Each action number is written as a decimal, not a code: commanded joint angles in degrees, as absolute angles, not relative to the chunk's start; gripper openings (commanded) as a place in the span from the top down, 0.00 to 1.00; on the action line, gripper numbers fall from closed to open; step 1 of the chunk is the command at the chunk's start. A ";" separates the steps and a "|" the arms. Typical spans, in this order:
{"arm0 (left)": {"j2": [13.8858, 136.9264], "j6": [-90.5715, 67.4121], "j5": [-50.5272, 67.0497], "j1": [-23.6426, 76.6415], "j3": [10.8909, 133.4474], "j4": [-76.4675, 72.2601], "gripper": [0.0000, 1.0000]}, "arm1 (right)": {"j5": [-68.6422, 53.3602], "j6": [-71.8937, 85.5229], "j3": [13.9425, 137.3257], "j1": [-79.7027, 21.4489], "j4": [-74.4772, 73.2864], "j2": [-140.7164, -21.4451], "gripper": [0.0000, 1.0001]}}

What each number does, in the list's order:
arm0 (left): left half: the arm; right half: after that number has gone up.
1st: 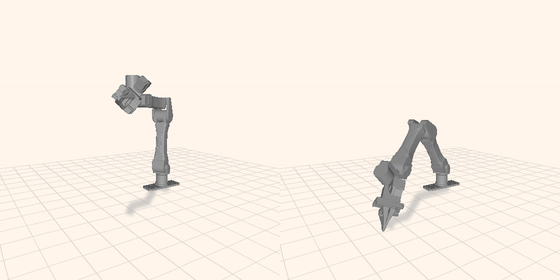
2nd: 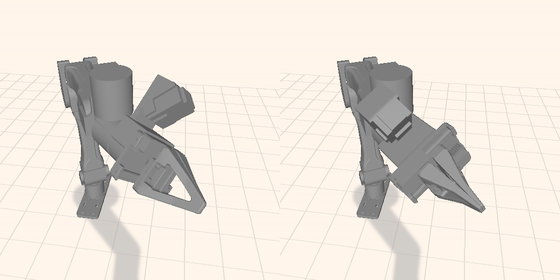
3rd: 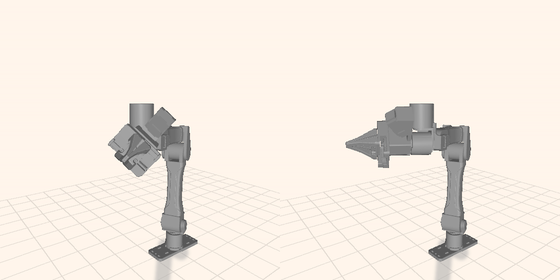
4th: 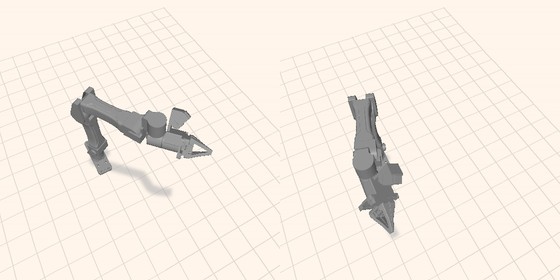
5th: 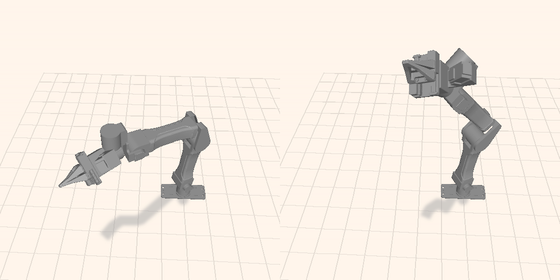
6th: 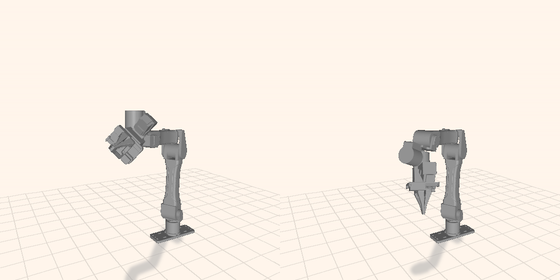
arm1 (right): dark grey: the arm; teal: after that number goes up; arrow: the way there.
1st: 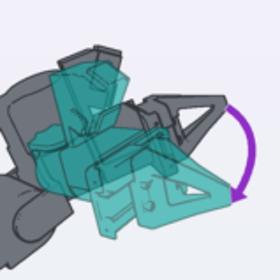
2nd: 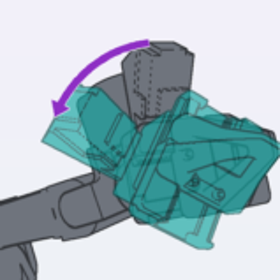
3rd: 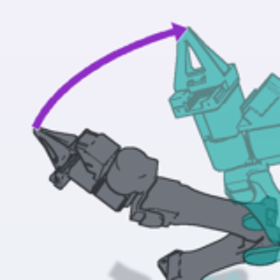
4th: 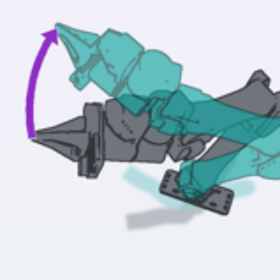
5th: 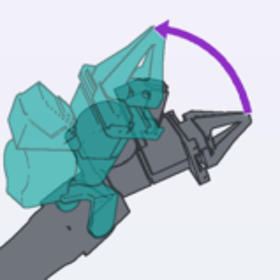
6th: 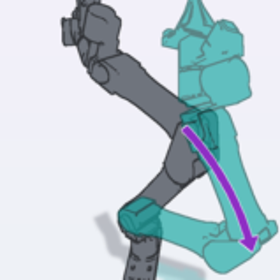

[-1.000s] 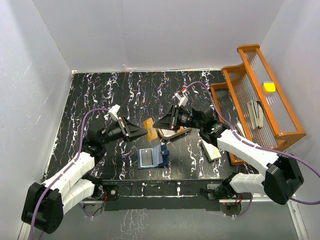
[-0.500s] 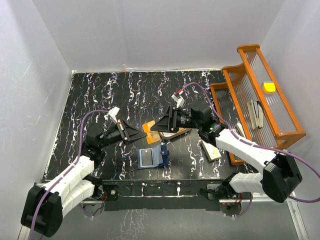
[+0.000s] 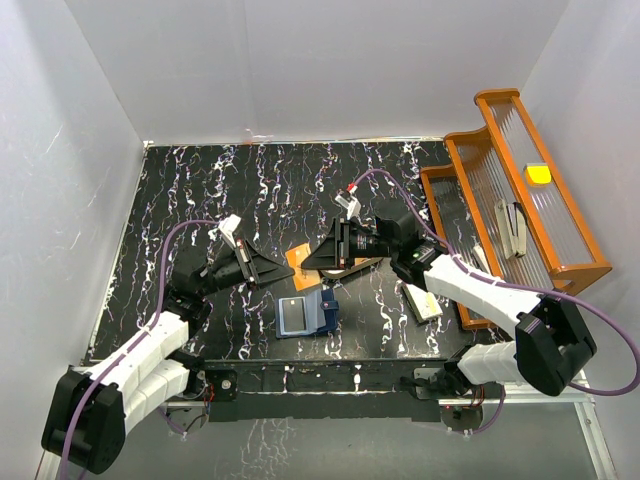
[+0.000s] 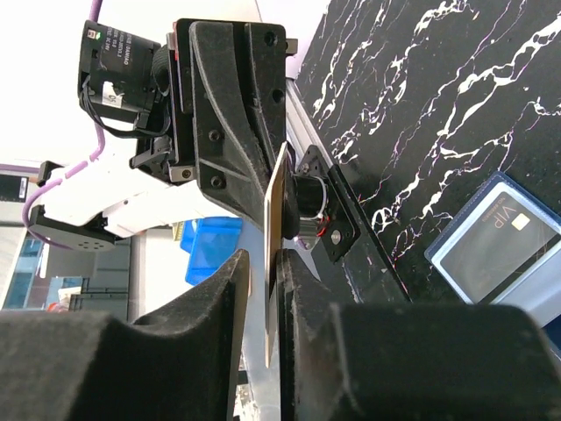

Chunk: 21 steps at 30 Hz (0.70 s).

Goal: Put the credit cards into the card holder
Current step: Pick up the credit card from the storage box.

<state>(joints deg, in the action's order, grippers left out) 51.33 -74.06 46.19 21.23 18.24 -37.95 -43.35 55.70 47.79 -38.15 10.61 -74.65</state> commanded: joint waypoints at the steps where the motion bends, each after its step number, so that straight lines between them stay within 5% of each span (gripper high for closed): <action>1: 50.37 -70.16 46.53 21.52 18.67 -34.26 1.00 | -45.49 56.44 48.77 -38.46 15.74 -73.71 0.85; 17: 49.50 -68.13 46.76 21.54 18.53 -29.84 0.95 | -45.89 57.57 49.20 -38.42 16.55 -73.95 0.94; 21: 49.07 -70.75 46.69 21.53 18.23 -32.47 0.70 | -43.95 60.28 47.07 -38.42 20.61 -73.63 0.96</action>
<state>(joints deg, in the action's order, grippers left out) 50.54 -69.28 46.70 21.23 18.24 -30.81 -44.16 57.39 47.79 -38.22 12.51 -75.05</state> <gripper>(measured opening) 0.196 0.045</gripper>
